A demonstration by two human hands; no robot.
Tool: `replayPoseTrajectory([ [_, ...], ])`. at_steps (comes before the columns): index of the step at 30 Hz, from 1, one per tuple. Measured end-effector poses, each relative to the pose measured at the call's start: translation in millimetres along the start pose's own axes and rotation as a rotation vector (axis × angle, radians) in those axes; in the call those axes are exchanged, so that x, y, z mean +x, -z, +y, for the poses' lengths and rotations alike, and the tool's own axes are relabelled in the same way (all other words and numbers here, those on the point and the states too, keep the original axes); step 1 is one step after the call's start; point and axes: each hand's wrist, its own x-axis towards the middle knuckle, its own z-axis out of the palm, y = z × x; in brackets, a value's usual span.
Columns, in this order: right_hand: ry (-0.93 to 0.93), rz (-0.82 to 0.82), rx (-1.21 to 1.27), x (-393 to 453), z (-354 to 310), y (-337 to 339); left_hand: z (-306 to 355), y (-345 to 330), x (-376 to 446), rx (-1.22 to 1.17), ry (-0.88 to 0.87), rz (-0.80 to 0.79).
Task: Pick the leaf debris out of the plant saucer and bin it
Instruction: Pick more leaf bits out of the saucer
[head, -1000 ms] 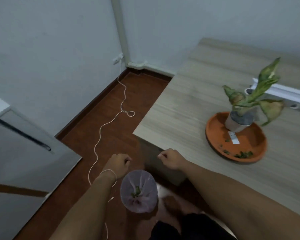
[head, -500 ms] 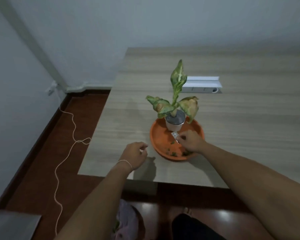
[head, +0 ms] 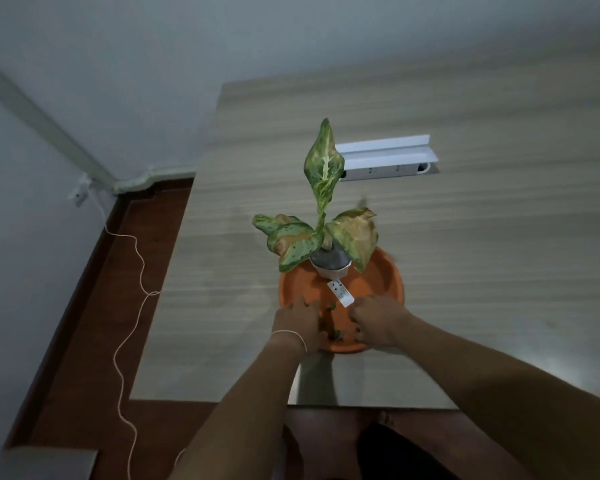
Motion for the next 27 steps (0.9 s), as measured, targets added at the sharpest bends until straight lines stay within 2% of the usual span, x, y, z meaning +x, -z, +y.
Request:
replayPoseTrajectory([
  [3, -0.003, 0.009, -0.027, 4.8, 6.1, -2.5, 10.7, -0.5, 10.5, 0.019, -0.051, -0.019],
  [8, -0.065, 0.05, -0.116, 7.1, 11.8, -1.1, 27.6, -2.6, 22.0, 0.008, -0.092, -0.14],
  [12, -0.14, -0.023, 0.021, 13.9, 17.0, -1.2, 33.9, 1.9, 22.6, 0.046, -0.097, -0.141],
  [20, -0.145, -0.071, 0.113, 22.4, 13.7, -1.4, 38.6, 0.1, 18.3, -0.052, -0.147, -0.134],
  [23, -0.182, -0.052, 0.217, 24.2, 13.1, -0.8, 40.2, 1.6, 16.1, -0.056, -0.153, -0.154],
  [27, -0.205, 0.062, 0.363, 24.0, 15.8, 4.1, 31.7, 1.6, 15.9, -0.128, -0.112, -0.121],
])
